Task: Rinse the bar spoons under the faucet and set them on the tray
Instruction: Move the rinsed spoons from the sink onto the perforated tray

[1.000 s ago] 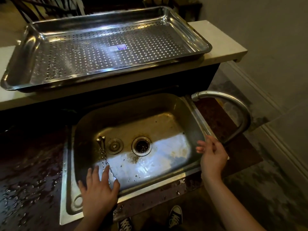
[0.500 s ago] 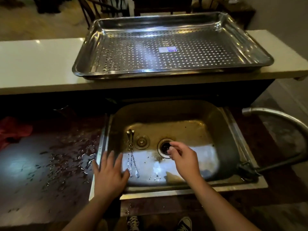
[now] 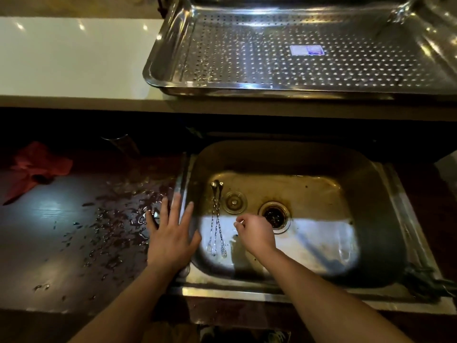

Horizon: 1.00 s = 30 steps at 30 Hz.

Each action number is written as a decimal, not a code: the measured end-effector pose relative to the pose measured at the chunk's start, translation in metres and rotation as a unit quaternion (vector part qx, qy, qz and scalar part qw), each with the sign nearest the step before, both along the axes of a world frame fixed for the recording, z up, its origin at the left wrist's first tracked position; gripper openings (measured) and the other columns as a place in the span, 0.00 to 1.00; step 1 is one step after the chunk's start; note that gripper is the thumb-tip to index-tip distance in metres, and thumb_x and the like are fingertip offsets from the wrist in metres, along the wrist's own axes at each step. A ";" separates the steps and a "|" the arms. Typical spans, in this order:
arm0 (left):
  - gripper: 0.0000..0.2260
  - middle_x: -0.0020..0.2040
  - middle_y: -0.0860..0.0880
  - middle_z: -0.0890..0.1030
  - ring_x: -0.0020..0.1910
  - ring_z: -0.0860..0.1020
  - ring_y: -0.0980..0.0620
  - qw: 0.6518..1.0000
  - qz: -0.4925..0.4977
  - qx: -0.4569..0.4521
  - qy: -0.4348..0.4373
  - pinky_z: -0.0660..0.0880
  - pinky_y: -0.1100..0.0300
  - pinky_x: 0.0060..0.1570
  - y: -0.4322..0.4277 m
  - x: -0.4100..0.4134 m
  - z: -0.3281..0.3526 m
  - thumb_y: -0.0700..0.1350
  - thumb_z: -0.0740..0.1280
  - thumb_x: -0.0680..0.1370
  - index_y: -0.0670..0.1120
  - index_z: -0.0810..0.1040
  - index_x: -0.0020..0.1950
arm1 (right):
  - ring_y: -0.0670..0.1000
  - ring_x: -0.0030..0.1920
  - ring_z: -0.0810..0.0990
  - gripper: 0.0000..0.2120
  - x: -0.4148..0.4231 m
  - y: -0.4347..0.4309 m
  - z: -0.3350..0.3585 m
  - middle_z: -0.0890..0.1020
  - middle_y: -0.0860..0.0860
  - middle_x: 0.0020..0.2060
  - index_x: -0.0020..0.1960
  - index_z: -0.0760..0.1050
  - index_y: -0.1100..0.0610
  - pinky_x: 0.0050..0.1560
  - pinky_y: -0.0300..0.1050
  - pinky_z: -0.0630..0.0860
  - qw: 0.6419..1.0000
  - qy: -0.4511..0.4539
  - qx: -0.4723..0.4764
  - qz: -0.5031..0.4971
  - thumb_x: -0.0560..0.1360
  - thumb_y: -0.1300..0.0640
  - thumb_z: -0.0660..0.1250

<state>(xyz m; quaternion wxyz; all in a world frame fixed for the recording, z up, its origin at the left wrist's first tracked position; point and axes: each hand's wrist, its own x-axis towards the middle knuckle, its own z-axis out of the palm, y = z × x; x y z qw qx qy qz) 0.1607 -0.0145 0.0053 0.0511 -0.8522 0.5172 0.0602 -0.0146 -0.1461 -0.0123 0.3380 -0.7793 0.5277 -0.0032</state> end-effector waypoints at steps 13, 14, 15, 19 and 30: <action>0.34 0.80 0.46 0.41 0.77 0.43 0.39 1.000 -0.009 0.024 0.004 0.48 0.29 0.69 -0.003 0.003 -0.004 0.68 0.49 0.76 0.54 0.52 0.78 | 0.59 0.49 0.84 0.09 0.089 -0.019 -0.090 0.85 0.57 0.47 0.49 0.84 0.57 0.46 0.46 0.79 0.987 0.099 0.104 -0.066 0.77 0.55 0.66; 0.34 0.80 0.46 0.41 0.78 0.44 0.40 1.000 -0.007 0.025 0.005 0.48 0.29 0.69 -0.004 0.002 -0.003 0.68 0.50 0.75 0.54 0.53 0.78 | 0.59 0.49 0.84 0.09 0.093 -0.019 -0.092 0.85 0.56 0.47 0.48 0.83 0.56 0.45 0.46 0.79 0.987 0.099 0.108 -0.070 0.77 0.52 0.67; 0.34 0.80 0.46 0.41 0.78 0.43 0.40 1.000 -0.006 0.028 0.005 0.48 0.29 0.69 -0.004 0.002 -0.002 0.67 0.51 0.75 0.54 0.54 0.78 | 0.59 0.48 0.84 0.11 0.096 -0.019 -0.093 0.85 0.56 0.46 0.48 0.83 0.56 0.43 0.46 0.78 0.986 0.100 0.109 -0.074 0.76 0.49 0.68; 0.34 0.80 0.45 0.41 0.77 0.43 0.40 0.999 -0.003 0.039 0.004 0.47 0.30 0.70 -0.004 0.001 0.001 0.68 0.50 0.76 0.54 0.53 0.78 | 0.58 0.49 0.84 0.10 0.103 -0.020 -0.093 0.85 0.55 0.47 0.49 0.83 0.55 0.44 0.45 0.79 0.984 0.118 0.103 -0.084 0.77 0.49 0.68; 0.32 0.80 0.45 0.44 0.77 0.48 0.38 0.999 -0.005 0.034 0.000 0.50 0.29 0.69 -0.005 0.001 0.002 0.66 0.54 0.75 0.52 0.60 0.76 | 0.58 0.48 0.83 0.15 0.102 -0.024 -0.090 0.85 0.57 0.44 0.46 0.82 0.58 0.40 0.44 0.76 0.983 0.077 0.127 -0.108 0.75 0.46 0.68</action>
